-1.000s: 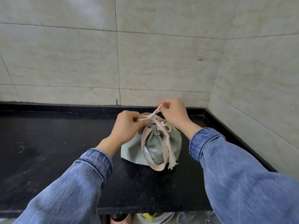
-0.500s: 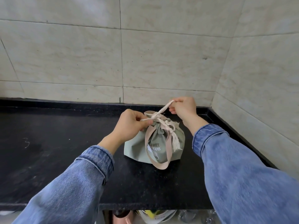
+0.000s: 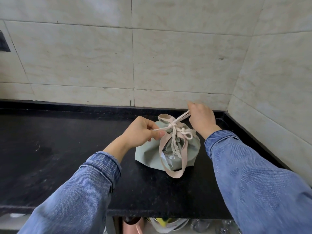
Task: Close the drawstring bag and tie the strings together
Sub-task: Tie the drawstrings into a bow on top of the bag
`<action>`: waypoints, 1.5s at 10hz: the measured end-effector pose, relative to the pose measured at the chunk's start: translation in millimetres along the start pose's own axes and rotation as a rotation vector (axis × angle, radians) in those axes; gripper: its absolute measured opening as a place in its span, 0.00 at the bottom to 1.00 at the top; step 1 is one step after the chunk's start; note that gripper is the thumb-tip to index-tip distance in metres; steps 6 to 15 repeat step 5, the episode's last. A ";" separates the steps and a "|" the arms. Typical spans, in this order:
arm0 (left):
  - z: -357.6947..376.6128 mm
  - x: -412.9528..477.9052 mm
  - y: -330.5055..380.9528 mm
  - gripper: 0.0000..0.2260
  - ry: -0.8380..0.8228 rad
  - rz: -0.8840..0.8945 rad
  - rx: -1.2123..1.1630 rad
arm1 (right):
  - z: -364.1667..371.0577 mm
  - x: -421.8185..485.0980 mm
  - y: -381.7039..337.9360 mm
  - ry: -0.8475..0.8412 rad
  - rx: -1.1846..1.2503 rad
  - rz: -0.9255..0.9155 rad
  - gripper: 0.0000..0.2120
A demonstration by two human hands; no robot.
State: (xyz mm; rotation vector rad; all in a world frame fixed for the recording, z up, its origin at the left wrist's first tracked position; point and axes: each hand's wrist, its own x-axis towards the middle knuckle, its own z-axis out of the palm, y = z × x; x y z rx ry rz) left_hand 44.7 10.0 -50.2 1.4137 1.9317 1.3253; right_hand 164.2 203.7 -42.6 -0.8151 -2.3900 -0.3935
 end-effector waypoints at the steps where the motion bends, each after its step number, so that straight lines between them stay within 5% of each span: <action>1: 3.4 -0.5 -0.5 0.11 -0.056 -0.033 -0.035 | 1.8 1.3 -4.5 -0.098 0.091 0.131 0.07; 3: 8.3 -2.2 -8.5 0.08 0.014 -0.033 -0.089 | -0.1 9.2 -12.1 -0.235 0.418 0.214 0.06; 4: 15.4 0.0 -2.7 0.11 0.018 0.013 -0.123 | -8.9 5.9 -21.7 -0.244 0.617 0.234 0.17; 5: 26.5 -0.3 -10.9 0.13 0.269 -0.030 -0.152 | -24.0 -10.5 -29.3 -0.187 0.881 0.298 0.17; 15: 26.5 -0.3 -10.9 0.13 0.269 -0.030 -0.152 | -24.0 -10.5 -29.3 -0.187 0.881 0.298 0.17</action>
